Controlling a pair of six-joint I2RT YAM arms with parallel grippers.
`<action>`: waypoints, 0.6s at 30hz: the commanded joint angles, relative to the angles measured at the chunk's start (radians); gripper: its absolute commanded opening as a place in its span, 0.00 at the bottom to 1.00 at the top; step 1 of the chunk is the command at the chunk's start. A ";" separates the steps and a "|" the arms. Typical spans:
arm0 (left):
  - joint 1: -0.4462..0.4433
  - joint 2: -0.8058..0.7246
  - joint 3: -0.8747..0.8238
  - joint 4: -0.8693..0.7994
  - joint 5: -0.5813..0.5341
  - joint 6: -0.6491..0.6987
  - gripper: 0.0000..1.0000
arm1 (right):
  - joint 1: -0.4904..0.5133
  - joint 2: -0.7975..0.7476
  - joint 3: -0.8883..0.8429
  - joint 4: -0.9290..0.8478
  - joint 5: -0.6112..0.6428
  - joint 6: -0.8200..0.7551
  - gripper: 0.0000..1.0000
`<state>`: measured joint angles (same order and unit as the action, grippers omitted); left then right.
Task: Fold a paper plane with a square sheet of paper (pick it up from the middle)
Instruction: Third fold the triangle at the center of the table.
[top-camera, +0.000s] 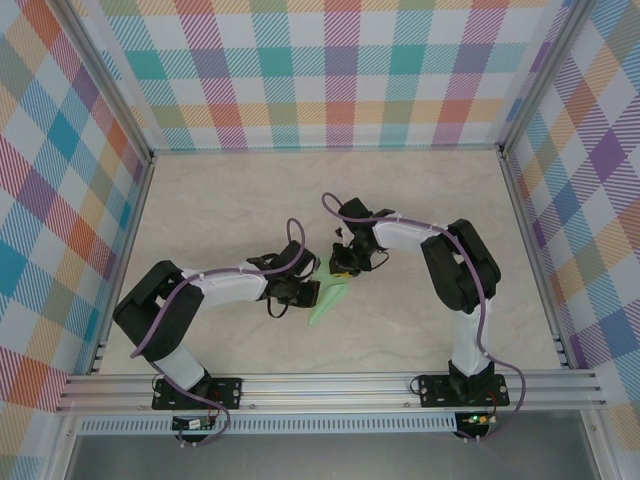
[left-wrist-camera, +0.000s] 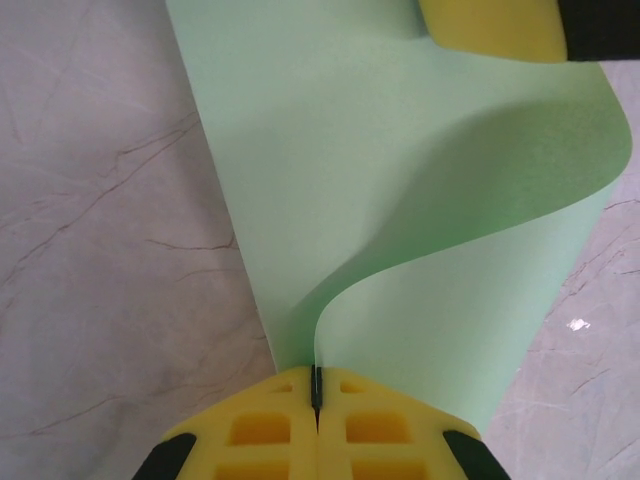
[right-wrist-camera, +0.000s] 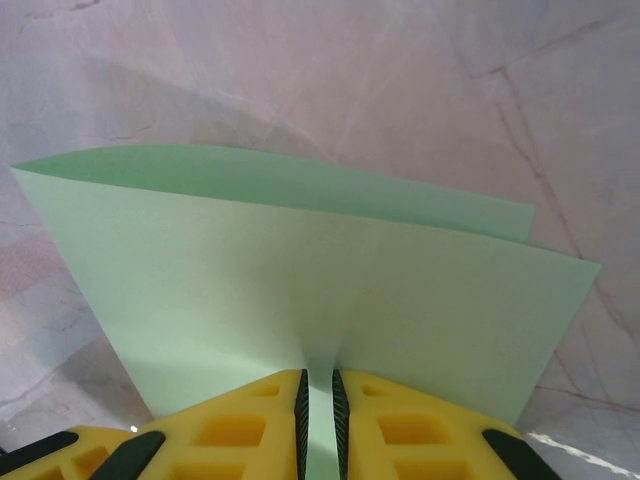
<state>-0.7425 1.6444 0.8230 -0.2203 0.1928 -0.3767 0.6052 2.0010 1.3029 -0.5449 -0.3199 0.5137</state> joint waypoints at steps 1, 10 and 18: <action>0.006 0.040 -0.001 0.010 0.044 0.000 0.00 | 0.005 0.030 0.024 -0.063 0.013 -0.032 0.17; 0.006 0.032 0.008 0.009 0.044 -0.027 0.00 | 0.004 -0.029 0.042 -0.082 0.026 -0.053 0.21; 0.006 0.028 -0.002 0.017 0.041 -0.028 0.00 | -0.001 -0.216 -0.018 -0.061 0.134 0.040 0.29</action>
<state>-0.7425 1.6524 0.8230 -0.2001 0.2264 -0.3965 0.6052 1.8904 1.3117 -0.6064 -0.2390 0.5091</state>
